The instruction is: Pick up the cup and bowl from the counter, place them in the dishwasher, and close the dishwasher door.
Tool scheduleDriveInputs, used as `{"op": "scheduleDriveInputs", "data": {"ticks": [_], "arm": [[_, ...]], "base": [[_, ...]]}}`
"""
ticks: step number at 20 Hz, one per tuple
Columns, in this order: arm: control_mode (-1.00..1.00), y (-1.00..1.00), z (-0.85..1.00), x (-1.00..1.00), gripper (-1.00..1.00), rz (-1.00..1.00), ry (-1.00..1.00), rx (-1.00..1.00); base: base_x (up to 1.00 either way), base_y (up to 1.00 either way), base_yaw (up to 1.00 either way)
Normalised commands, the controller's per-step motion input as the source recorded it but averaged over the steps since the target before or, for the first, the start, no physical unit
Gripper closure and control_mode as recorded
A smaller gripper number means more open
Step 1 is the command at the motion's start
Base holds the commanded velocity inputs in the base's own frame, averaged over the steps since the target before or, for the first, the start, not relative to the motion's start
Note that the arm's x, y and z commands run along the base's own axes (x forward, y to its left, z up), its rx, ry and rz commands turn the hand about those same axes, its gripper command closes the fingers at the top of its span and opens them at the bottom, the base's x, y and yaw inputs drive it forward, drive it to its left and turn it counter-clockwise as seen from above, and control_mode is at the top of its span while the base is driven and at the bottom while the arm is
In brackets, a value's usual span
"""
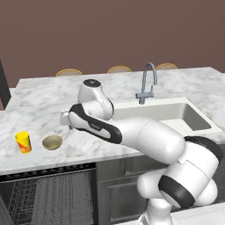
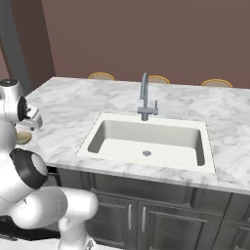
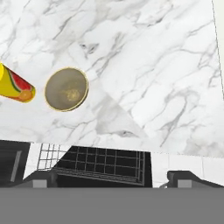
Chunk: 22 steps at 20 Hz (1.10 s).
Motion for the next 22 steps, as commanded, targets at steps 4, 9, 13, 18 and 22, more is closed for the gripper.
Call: {"op": "scheduleDriveInputs", "data": {"ticks": [4,9,13,18,22], "arm": [[-1.0,0.51,0.0,0.0,-1.0,0.0,0.0,0.03],[-1.0,0.44,0.0,0.01,-1.0,0.0,0.0,0.06],[-1.0,0.48,-0.05,0.0,-1.0,0.0,0.0,0.05],[-1.0,0.47,-0.12,0.0,-1.0,0.0,0.0,0.03],[-1.0,0.43,-0.1,0.04,-1.0,0.0,0.0,0.0]], "base": [[0.0,0.0,0.0],[0.0,0.0,0.0],[0.0,0.0,0.0],[0.0,0.0,0.0],[0.0,0.0,0.0]]}}
